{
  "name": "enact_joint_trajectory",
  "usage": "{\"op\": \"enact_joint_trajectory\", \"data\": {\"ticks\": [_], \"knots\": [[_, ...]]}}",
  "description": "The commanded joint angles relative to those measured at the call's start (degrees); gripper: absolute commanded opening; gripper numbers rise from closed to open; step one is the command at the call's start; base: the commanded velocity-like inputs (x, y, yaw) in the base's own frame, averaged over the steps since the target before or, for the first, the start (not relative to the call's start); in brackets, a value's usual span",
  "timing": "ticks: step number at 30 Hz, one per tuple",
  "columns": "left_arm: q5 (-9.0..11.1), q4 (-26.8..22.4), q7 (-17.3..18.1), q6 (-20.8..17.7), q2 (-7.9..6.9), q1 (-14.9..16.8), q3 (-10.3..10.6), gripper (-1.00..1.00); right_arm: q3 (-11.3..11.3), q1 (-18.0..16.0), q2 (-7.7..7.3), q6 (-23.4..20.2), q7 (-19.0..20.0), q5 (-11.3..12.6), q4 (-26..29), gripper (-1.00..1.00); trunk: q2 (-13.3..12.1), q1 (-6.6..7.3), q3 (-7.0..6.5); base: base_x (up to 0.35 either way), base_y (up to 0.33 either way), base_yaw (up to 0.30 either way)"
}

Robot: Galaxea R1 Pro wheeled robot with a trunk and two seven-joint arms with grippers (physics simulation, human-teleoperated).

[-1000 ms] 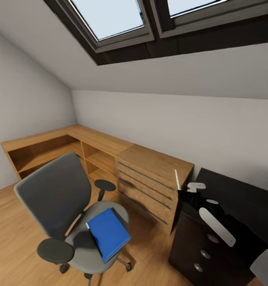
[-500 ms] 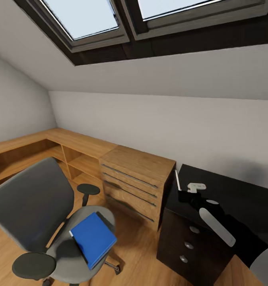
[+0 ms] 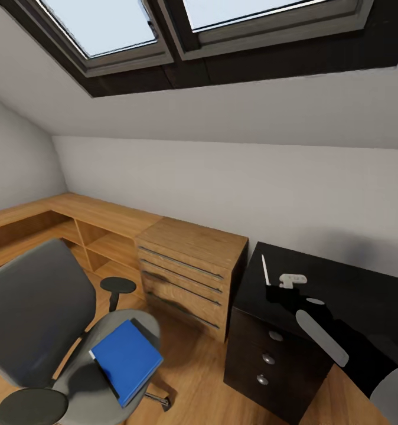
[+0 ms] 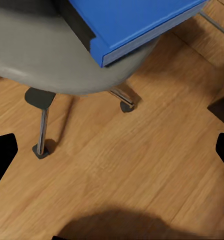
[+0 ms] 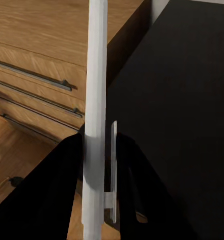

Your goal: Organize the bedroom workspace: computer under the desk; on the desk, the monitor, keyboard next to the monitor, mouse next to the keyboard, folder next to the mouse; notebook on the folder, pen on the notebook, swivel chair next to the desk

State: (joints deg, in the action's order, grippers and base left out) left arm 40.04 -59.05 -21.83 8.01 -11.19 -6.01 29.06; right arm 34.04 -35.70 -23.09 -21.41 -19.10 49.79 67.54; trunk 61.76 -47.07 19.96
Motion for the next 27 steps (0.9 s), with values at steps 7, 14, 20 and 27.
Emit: {"op": "enact_joint_trajectory", "data": {"ticks": [7, 14, 20, 27], "knots": [[-0.74, -0.2, -0.34, 0.48, 0.87, 0.04, 3.2, 1.0, 0.32, -0.08, -0.03, -0.04, -0.56, 0.28, -0.12, -1.0, 0.05, -0.01, 0.06, 0.0, 0.0, 0.0], [-4.52, -1.08, -0.75, 0.49, 2.23, 0.04, 10.03, 1.0, 0.41, -0.08, -0.02, -0.04, -0.5, 0.14, -0.02, -1.0, 0.05, -0.01, 0.06, 0.0, 0.0, 0.0], [-5.11, -13.4, -4.74, -5.76, 3.95, 0.04, 10.65, 1.0, 0.31, -0.08, -0.02, -0.08, -0.58, 0.08, -0.3, -1.0, 0.05, -0.01, 0.06, 0.0, 0.0, 0.0], [-5.29, -28.19, -15.73, -27.55, 13.63, 0.98, 6.06, 1.0, 0.17, -0.13, 0.07, -0.12, -0.67, 0.13, -3.81, -1.0, 0.05, -0.01, 0.06, 0.0, 0.0, 0.0]]}}
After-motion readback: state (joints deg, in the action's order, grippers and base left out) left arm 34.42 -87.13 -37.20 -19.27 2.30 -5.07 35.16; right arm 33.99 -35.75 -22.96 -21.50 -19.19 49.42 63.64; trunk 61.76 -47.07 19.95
